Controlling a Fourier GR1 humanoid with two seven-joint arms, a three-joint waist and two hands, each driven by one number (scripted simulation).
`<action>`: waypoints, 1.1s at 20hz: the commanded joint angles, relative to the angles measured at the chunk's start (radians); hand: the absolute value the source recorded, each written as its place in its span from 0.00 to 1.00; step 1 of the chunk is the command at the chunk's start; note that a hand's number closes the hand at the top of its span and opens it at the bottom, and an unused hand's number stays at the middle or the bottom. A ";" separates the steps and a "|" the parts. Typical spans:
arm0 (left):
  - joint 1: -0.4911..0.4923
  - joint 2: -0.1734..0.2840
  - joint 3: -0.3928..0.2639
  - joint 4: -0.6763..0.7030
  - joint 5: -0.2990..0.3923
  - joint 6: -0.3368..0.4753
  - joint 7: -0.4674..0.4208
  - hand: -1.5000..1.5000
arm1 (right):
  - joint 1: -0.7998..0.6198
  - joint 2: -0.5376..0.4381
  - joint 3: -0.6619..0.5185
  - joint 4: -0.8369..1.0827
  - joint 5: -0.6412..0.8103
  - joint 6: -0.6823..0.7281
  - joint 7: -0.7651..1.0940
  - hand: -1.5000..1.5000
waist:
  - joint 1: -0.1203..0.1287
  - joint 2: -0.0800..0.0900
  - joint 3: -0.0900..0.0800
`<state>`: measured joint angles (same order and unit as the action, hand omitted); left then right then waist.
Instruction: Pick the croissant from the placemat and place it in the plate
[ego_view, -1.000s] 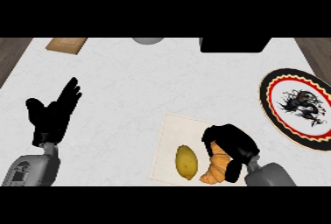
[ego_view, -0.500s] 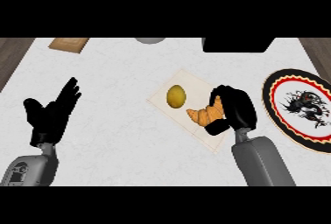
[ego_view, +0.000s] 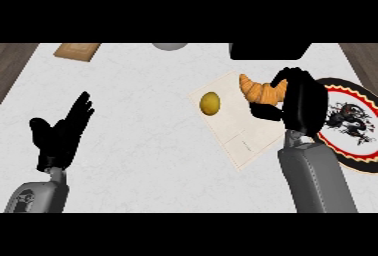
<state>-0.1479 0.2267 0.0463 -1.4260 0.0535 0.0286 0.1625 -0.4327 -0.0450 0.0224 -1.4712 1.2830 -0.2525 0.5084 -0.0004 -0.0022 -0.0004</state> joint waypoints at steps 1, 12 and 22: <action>0.000 0.014 0.021 -0.014 0.012 -0.015 0.018 0.50 | 0.031 -0.021 -0.082 -0.071 -0.070 -0.011 0.020 1.00 | -0.002 0.001 0.001; -0.041 0.015 0.048 0.025 0.008 -0.025 0.017 0.50 | 0.079 -0.229 -0.362 0.147 -0.322 -0.140 -0.192 1.00 | 0.002 0.004 0.001; -0.045 -0.001 0.031 0.043 -0.008 -0.043 0.005 0.50 | 0.041 -0.378 -0.442 0.546 -0.459 -0.040 -0.419 1.00 | 0.010 0.008 0.002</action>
<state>-0.1807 0.2142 0.0675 -1.4090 0.0353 0.0111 0.1810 -0.3891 -0.3875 -0.3824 -1.0744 0.8998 -0.3246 0.1927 0.0061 0.0033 0.0006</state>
